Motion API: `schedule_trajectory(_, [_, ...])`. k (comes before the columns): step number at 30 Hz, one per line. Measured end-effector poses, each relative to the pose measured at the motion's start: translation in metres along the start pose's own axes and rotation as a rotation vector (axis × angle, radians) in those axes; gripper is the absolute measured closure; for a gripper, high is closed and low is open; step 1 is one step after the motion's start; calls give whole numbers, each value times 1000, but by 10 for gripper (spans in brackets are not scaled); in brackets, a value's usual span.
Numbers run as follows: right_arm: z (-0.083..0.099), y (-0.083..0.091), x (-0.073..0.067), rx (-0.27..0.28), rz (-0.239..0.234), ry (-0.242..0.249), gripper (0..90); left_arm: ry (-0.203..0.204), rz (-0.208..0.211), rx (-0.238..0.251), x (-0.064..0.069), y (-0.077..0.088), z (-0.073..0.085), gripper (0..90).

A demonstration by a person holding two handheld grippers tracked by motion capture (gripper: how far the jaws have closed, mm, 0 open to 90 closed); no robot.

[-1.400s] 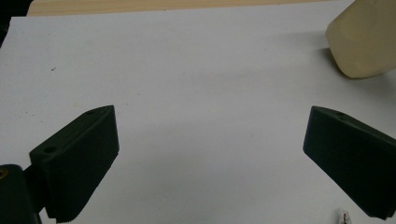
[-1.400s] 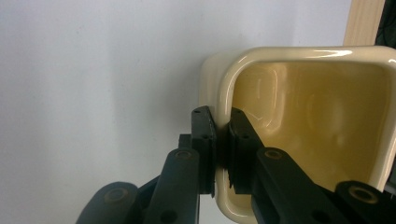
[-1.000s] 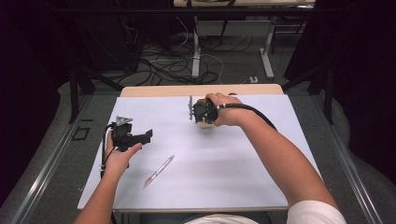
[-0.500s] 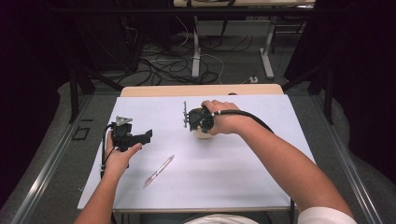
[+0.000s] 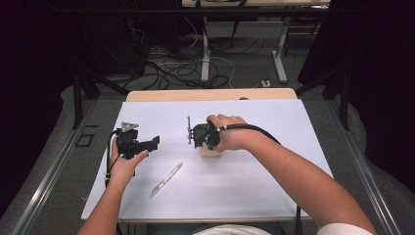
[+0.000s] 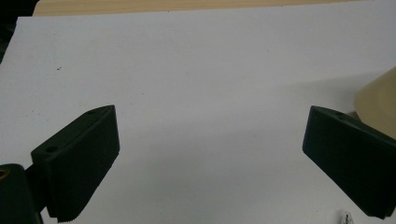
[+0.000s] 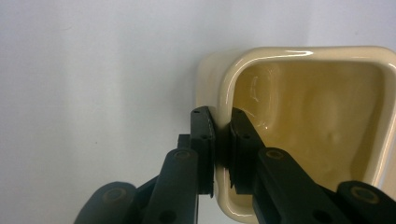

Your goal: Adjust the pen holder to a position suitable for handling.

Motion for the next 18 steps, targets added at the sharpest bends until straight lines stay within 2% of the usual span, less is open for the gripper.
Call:
schedule_trajectory(3, [1, -3, 0, -14, -17, -2, 828, -1, 0, -1, 0, 0, 0, 39])
schedule_trajectory(8, [0, -3, 2, 2, -17, -8, 819, -5, 1, -2, 1, 0, 0, 40])
schedule_trajectory(9, [0, -3, 3, 3, -13, 4, 815, -4, 0, -2, 1, 0, 0, 40])
schedule_trajectory(10, [1, -2, 4, -5, -17, -8, 812, -2, 0, -3, 1, 0, 0, 40])
schedule_trajectory(13, [2, -2, 8, 25, -19, -4, 807, -3, 0, 0, 1, -1, 1, 40])
schedule_trajectory(14, [3, -2, 9, 27, -22, -16, 805, -4, -2, -2, 1, 0, 1, 40])
schedule_trajectory(18, [3, -2, 12, 26, -6, -6, 788, -5, -1, -3, 1, -1, 1, 40])
Point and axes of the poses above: each handheld gripper's, and its own axes: y roughly backward along the jaws, z roughly out of its underside, x roughly to its right, the point moved 4 cm from there along -y, roughly forward along the jaws, and after that the axes turned 15 degrees about -z, right-handed, at the moved point
